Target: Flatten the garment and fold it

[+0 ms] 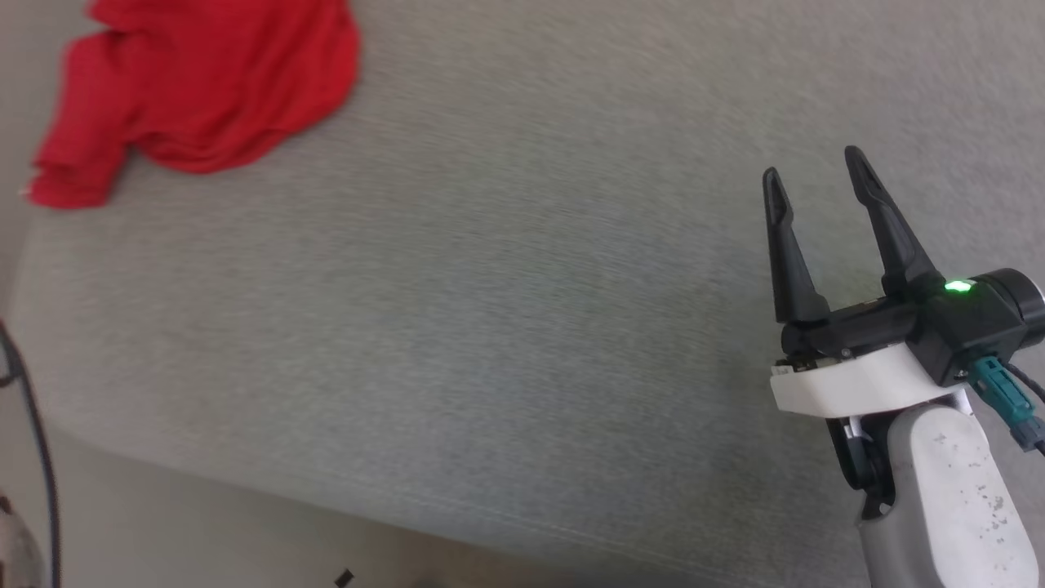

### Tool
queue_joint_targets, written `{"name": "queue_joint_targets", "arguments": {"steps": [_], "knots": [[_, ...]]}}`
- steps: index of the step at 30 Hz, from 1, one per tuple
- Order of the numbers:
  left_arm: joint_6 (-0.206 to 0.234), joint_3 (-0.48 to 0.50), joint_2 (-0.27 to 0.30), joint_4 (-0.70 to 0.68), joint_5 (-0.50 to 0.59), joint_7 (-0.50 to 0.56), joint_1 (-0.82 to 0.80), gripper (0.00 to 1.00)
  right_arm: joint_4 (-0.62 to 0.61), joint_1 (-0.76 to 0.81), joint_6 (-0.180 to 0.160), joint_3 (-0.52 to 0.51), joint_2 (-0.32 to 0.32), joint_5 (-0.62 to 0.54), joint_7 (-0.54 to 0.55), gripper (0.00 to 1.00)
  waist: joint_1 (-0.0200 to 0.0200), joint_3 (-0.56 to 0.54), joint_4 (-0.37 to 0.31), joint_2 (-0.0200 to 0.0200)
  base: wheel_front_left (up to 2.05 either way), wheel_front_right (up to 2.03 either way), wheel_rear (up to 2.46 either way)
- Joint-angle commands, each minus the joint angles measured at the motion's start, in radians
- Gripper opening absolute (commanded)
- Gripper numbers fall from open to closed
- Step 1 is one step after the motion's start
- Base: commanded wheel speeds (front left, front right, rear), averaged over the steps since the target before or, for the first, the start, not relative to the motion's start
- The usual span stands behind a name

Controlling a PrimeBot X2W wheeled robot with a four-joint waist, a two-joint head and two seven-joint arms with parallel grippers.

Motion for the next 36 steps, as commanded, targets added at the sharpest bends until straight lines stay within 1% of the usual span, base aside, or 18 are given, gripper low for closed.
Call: {"name": "queue_joint_targets", "arguments": {"steps": [1, 2, 7, 12, 14, 16, 17, 18, 19, 21, 23, 25, 28, 29, 32, 36], "knots": [[0.015, 0.007, 0.016, 0.009, -0.024, 0.062, -0.019, 1.00, -0.002, -0.017, -0.002, 0.006, -0.001, 0.012, -0.011, 1.00, -0.0005, 0.250, -0.246, 0.0000, 0.00, 0.00, 0.00], [0.028, 0.015, 0.024, 0.011, -0.037, 0.104, -0.024, 1.00, -0.001, -0.022, -0.002, 0.010, -0.001, 0.015, -0.013, 1.00, -0.0005, 0.262, -0.256, 0.0000, 0.00, 0.00, 0.00], [0.119, 0.062, 0.070, -0.008, -0.089, 0.306, -0.005, 1.00, 0.012, -0.036, -0.002, 0.031, -0.001, 0.045, -0.020, 1.00, -0.0005, 0.313, -0.307, 0.0000, 0.00, 0.00, 0.00], [0.195, 0.077, 0.088, -0.036, -0.108, 0.448, 0.071, 1.00, 0.008, -0.044, -0.002, 0.042, -0.001, 0.066, -0.022, 1.00, -0.0005, 0.328, -0.324, 0.0000, 0.00, 0.00, 0.00], [0.219, 0.078, 0.087, -0.050, -0.110, 0.482, 0.107, 1.00, 0.011, -0.047, -0.002, 0.046, -0.001, 0.068, -0.022, 1.00, -0.0005, 0.320, -0.327, 0.0000, 0.00, 0.00, 0.00], [0.232, 0.077, 0.080, -0.066, -0.112, 0.502, 0.141, 1.00, 0.012, -0.048, -0.002, 0.043, -0.001, 0.071, -0.022, 1.00, -0.0005, 0.304, -0.327, 0.0000, 0.00, 0.00, 0.00], [0.232, 0.070, 0.078, -0.077, -0.112, 0.515, 0.163, 0.95, 0.012, -0.047, -0.002, 0.040, -0.001, 0.073, -0.022, 1.00, -0.0005, 0.290, -0.325, 0.0000, 0.00, 0.00, 0.00], [0.227, 0.063, 0.079, -0.089, -0.108, 0.519, 0.183, 0.44, 0.014, -0.045, -0.002, 0.038, -0.001, 0.075, -0.022, 1.00, -0.0005, 0.270, -0.322, 0.0000, 0.00, 0.00, 0.00], [0.222, 0.058, 0.084, -0.101, -0.100, 0.512, 0.196, 0.00, 0.015, -0.042, -0.002, 0.037, -0.001, 0.075, -0.022, 1.00, -0.0005, 0.256, -0.320, 0.0000, 0.00, 0.00, 0.00], [0.209, 0.054, 0.100, -0.122, -0.069, 0.457, 0.218, 0.00, 0.020, -0.035, -0.002, 0.037, -0.001, 0.076, -0.022, 1.00, -0.0005, 0.210, -0.314, 0.0000, 0.00, 0.00, 0.00], [0.198, 0.055, 0.116, -0.137, -0.031, 0.369, 0.225, 0.00, 0.028, -0.024, -0.002, 0.034, -0.001, 0.075, -0.022, 1.00, -0.0005, 0.157, -0.308, 0.0000, 0.00, 0.00, 0.00], [0.183, 0.049, 0.141, -0.149, 0.025, 0.255, 0.222, 0.00, 0.035, -0.007, -0.002, 0.028, -0.001, 0.076, -0.022, 1.00, -0.0005, 0.097, -0.300, 0.0000, 0.00, 0.00, 0.00], [0.158, 0.025, 0.177, -0.154, 0.128, 0.031, 0.200, 0.00, 0.046, 0.025, -0.002, 0.019, -0.001, 0.076, -0.022, 1.00, -0.0005, -0.002, -0.290, 0.0000, 0.00, 0.00, 0.00], [0.147, 0.014, 0.184, -0.151, 0.151, -0.026, 0.193, 0.00, 0.050, 0.034, -0.002, 0.017, -0.001, 0.075, -0.022, 1.00, -0.0005, -0.030, -0.288, 0.0000, 0.00, 0.00, 0.00], [0.111, -0.022, 0.179, -0.135, 0.199, -0.197, 0.163, 0.00, 0.060, 0.067, -0.002, 0.007, -0.001, 0.070, -0.022, 1.00, -0.0005, -0.126, -0.284, 0.0000, 0.00, 0.00, 0.00], [0.061, -0.085, 0.149, -0.118, 0.239, -0.365, 0.108, 0.00, 0.071, 0.117, -0.002, -0.014, -0.001, 0.071, -0.022, 1.00, -0.0005, -0.237, -0.284, 0.0000, 0.00, 0.00, 0.00]]}}
